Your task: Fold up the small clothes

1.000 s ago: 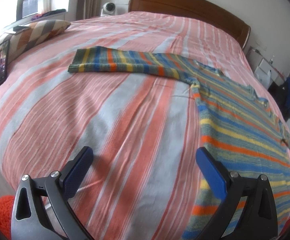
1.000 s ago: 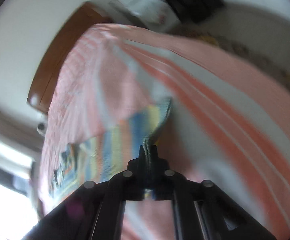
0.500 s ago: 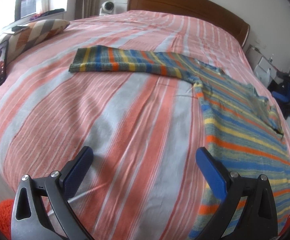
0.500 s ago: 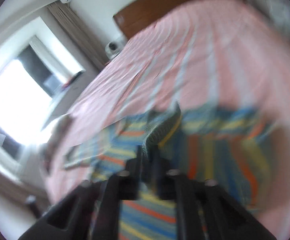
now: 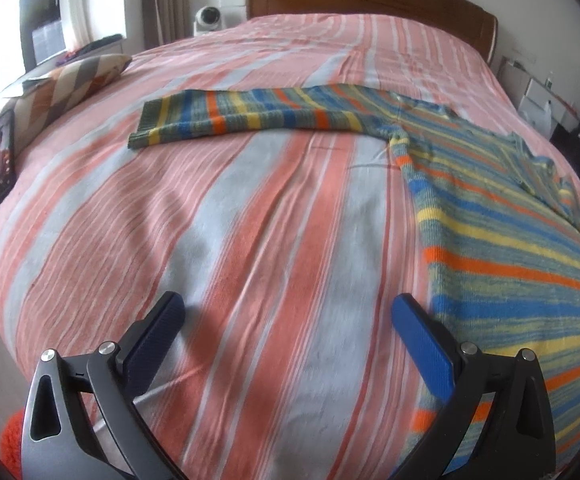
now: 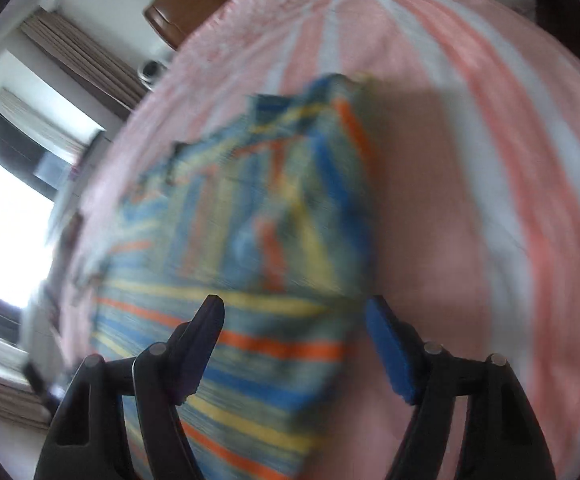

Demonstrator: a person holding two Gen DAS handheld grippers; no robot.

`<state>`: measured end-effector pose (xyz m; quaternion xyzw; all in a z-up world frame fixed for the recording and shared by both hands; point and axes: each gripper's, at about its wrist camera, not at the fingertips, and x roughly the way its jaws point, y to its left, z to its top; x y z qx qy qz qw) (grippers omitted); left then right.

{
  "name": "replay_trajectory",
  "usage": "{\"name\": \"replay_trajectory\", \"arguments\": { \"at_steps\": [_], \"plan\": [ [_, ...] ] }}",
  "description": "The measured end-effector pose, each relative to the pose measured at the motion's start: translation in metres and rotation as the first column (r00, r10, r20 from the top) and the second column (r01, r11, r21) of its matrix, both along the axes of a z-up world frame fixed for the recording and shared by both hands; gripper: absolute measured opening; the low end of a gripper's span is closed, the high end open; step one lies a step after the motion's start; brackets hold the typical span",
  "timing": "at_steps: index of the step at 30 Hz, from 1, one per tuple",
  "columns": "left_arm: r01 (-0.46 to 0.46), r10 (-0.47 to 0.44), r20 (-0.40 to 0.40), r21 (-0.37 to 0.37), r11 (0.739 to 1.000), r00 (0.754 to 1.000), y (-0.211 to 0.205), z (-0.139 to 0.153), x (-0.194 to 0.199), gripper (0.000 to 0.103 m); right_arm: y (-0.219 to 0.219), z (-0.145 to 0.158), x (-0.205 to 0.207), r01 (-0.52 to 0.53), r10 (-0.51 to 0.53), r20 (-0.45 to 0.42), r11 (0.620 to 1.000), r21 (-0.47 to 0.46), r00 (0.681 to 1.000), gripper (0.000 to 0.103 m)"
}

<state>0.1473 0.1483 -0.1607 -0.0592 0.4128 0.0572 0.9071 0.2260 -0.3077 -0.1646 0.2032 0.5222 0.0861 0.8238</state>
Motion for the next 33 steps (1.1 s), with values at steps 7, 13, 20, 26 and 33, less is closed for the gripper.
{"name": "replay_trajectory", "arguments": {
  "at_steps": [7,13,20,26,33],
  "plan": [
    [-0.008,0.008,0.002,0.024,1.0,1.0,-0.003,-0.003,0.001,0.103,-0.016,0.024,-0.078,0.078,-0.009,0.187,0.929,-0.363,0.982,0.088],
    [-0.004,0.003,0.01,0.028,1.0,1.0,-0.003,-0.004,-0.002,0.103,-0.034,-0.01,-0.096,0.128,-0.05,0.195,0.902,-0.411,0.979,0.102],
    [-0.01,0.009,0.016,0.047,0.999,1.0,-0.006,-0.005,-0.001,0.103,-0.035,-0.017,-0.097,0.148,-0.057,0.22,0.894,-0.422,0.974,0.102],
    [-0.01,0.009,0.017,0.046,0.999,1.0,-0.006,-0.005,-0.001,0.103,-0.025,-0.02,-0.093,0.15,-0.057,0.222,0.89,-0.431,0.973,0.102],
    [-0.009,0.008,0.017,0.045,0.999,1.0,-0.006,-0.005,-0.001,0.103,-0.024,-0.02,-0.093,0.15,-0.056,0.221,0.887,-0.436,0.974,0.102]
  ]
}}
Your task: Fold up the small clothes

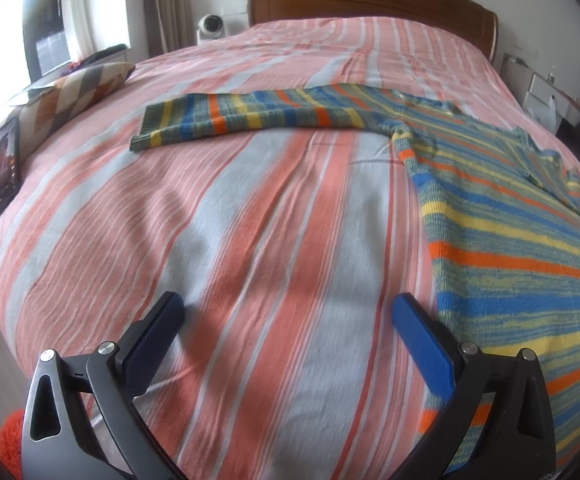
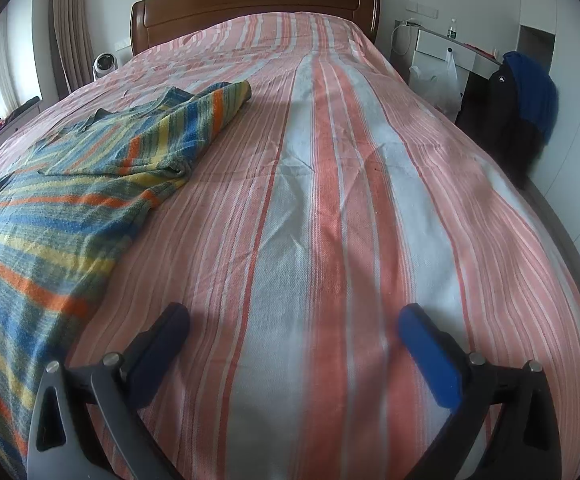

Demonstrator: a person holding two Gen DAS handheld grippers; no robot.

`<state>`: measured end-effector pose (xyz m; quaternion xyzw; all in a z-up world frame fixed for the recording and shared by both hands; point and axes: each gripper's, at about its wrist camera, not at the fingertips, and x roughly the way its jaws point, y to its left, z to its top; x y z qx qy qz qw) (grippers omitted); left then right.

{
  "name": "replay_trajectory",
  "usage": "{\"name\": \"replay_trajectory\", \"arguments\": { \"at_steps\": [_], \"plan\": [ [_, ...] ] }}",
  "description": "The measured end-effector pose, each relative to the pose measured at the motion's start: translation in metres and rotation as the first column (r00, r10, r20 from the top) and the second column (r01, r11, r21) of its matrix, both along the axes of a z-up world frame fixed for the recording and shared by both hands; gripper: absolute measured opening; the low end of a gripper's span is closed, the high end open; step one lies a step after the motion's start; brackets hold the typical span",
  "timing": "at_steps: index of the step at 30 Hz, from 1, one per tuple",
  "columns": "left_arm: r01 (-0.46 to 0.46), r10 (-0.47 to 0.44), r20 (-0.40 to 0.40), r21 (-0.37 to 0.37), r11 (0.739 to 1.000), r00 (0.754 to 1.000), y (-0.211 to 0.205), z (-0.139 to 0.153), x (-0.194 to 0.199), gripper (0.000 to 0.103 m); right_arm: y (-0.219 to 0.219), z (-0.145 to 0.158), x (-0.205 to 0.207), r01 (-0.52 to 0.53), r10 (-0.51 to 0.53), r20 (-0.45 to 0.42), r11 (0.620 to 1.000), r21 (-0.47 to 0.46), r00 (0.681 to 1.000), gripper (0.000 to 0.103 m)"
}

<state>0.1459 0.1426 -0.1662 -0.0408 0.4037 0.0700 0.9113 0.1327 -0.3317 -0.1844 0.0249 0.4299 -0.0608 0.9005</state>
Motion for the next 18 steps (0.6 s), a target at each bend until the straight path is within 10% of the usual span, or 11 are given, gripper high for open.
{"name": "replay_trajectory", "arguments": {
  "at_steps": [18],
  "plan": [
    [-0.001,0.001,-0.004,-0.008,1.0,1.0,0.0007,0.0,0.0006,0.103,0.0014,0.0002,0.0002,0.002,-0.002,-0.003,1.0,-0.009,1.0,0.102]
  ]
}}
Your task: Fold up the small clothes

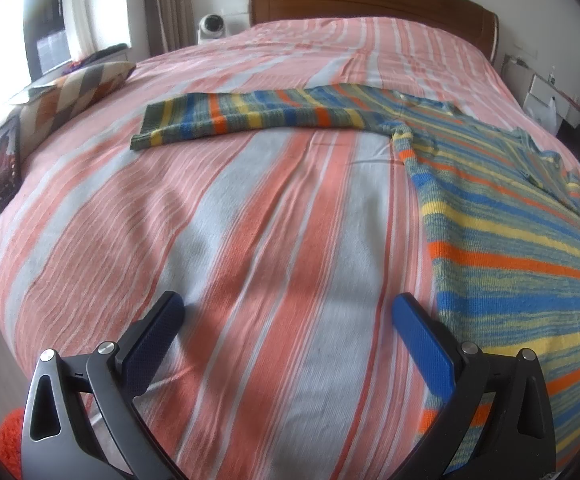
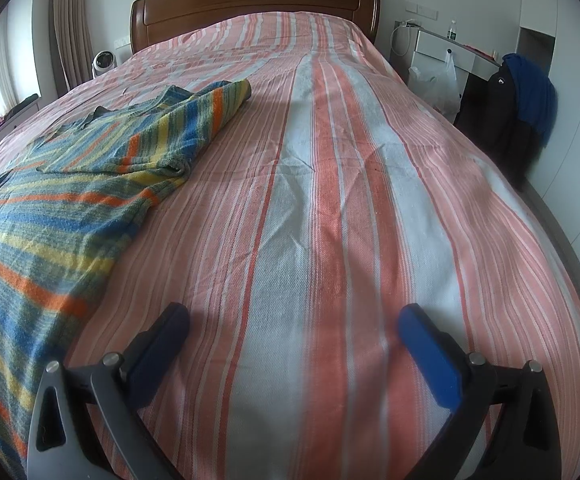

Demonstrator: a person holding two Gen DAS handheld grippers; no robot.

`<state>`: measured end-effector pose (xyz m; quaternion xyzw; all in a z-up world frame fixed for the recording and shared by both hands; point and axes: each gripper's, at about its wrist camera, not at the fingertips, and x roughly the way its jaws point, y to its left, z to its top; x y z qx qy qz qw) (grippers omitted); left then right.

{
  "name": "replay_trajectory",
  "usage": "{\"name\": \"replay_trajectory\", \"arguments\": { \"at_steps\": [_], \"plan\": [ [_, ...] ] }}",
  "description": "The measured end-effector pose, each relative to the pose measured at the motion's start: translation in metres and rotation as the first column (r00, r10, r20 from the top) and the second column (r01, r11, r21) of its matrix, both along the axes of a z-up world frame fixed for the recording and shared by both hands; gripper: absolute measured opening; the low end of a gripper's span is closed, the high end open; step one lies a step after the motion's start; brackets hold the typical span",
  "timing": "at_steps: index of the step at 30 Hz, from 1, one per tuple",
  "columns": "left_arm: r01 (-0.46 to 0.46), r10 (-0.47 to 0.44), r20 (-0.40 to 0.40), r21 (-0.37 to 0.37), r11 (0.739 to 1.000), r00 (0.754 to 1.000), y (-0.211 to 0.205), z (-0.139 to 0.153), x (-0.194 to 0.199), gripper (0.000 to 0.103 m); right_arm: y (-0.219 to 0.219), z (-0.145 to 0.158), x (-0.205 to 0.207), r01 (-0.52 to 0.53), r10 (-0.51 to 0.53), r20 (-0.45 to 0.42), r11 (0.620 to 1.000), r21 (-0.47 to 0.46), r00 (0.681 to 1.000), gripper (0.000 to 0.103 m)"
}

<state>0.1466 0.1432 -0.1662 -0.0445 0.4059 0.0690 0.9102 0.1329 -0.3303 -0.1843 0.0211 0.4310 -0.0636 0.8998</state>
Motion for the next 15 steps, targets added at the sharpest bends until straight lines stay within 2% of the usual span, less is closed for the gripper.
{"name": "replay_trajectory", "arguments": {
  "at_steps": [4,6,8,11,13,15],
  "plan": [
    [0.008,-0.013,-0.077,-0.074,0.997,0.997,0.008,0.014,0.005,0.102,0.0,0.0,0.0,0.0,0.0,0.0,1.0,0.001,1.0,0.102],
    [0.03,-0.046,-0.075,-0.199,0.98,0.996,0.021,0.033,0.008,0.102,0.0,0.0,0.0,0.0,0.0,0.001,1.0,0.0,1.0,0.102],
    [0.035,-0.05,-0.045,-0.283,0.958,0.998,0.042,0.057,0.017,0.102,0.0,0.0,0.0,0.0,0.0,0.001,1.0,0.001,1.0,0.102],
    [0.019,-0.032,-0.035,-0.317,0.948,0.999,0.077,0.083,0.044,0.102,0.0,0.0,0.0,0.0,0.0,0.001,1.0,0.0,1.0,0.102],
    [-0.051,0.027,-0.08,-0.31,0.95,0.996,0.117,0.089,0.082,0.102,0.0,0.0,-0.001,0.0,0.0,0.001,1.0,0.001,1.0,0.102],
    [-0.13,0.097,-0.123,-0.299,0.945,0.988,0.151,0.084,0.113,0.102,0.0,0.0,0.0,0.0,0.0,0.001,1.0,0.0,1.0,0.102]
  ]
}}
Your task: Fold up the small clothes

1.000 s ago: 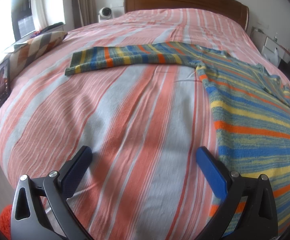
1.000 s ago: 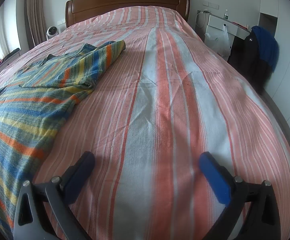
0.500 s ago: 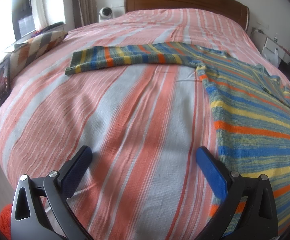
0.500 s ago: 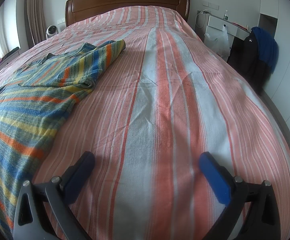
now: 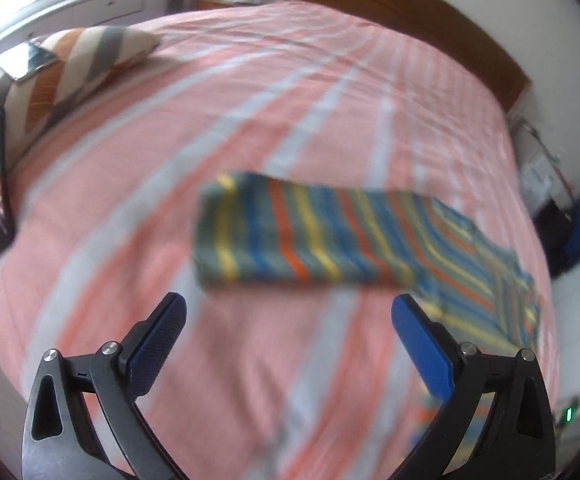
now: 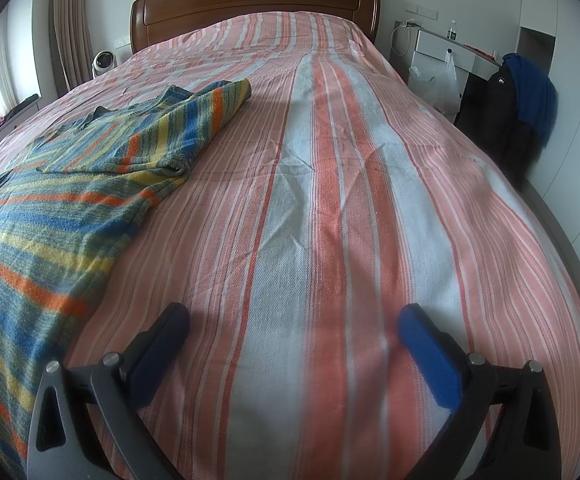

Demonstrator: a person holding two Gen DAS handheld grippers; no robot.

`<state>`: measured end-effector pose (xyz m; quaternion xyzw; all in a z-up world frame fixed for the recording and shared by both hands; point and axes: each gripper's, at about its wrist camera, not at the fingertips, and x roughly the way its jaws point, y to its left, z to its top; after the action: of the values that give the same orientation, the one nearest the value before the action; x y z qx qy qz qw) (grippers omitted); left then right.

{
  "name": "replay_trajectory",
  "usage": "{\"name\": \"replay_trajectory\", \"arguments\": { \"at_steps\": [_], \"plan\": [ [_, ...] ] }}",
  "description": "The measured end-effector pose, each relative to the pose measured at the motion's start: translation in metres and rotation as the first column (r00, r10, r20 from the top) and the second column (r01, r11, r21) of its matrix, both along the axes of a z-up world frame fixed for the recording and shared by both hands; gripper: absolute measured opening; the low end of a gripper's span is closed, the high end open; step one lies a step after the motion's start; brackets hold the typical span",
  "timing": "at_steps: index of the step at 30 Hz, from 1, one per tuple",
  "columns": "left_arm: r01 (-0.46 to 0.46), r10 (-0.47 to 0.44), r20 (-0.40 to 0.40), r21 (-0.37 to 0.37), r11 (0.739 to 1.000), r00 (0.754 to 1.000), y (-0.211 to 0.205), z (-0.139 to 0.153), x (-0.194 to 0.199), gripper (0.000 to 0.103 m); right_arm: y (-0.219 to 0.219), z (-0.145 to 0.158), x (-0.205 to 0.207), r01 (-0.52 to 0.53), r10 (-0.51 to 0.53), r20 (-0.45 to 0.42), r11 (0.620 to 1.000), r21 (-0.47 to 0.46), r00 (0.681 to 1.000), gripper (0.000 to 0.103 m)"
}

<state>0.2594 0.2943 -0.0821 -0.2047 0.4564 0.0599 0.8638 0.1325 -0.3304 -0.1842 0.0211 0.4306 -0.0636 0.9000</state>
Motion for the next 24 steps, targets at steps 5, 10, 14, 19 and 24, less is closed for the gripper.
{"name": "replay_trajectory", "arguments": {
  "at_steps": [5,10,14,19,24],
  "plan": [
    [-0.09,0.098,-0.096,0.082,0.993,0.991,0.041,-0.037,0.061,0.085,0.0,0.0,0.0,0.0,0.0,0.0,1.0,0.0,1.0,0.102],
    [-0.045,0.052,-0.087,0.082,0.996,0.995,0.024,-0.058,0.081,0.031,0.0,0.0,0.0,0.0,0.0,0.0,1.0,-0.001,1.0,0.102],
    [-0.001,0.011,-0.058,0.166,0.986,0.998,-0.004,-0.033,0.085,0.002,0.0,0.0,0.0,0.0,0.0,0.0,1.0,0.001,1.0,0.103],
    [0.22,-0.243,0.081,0.225,0.949,0.967,-0.109,0.058,0.093,0.002,0.0,0.0,0.0,0.0,0.0,0.002,1.0,0.0,1.0,0.102],
    [0.445,-0.49,0.133,0.267,0.855,0.862,-0.25,0.098,0.101,0.002,-0.001,0.0,-0.001,0.001,-0.001,0.01,1.0,0.003,1.0,0.102]
  ]
}}
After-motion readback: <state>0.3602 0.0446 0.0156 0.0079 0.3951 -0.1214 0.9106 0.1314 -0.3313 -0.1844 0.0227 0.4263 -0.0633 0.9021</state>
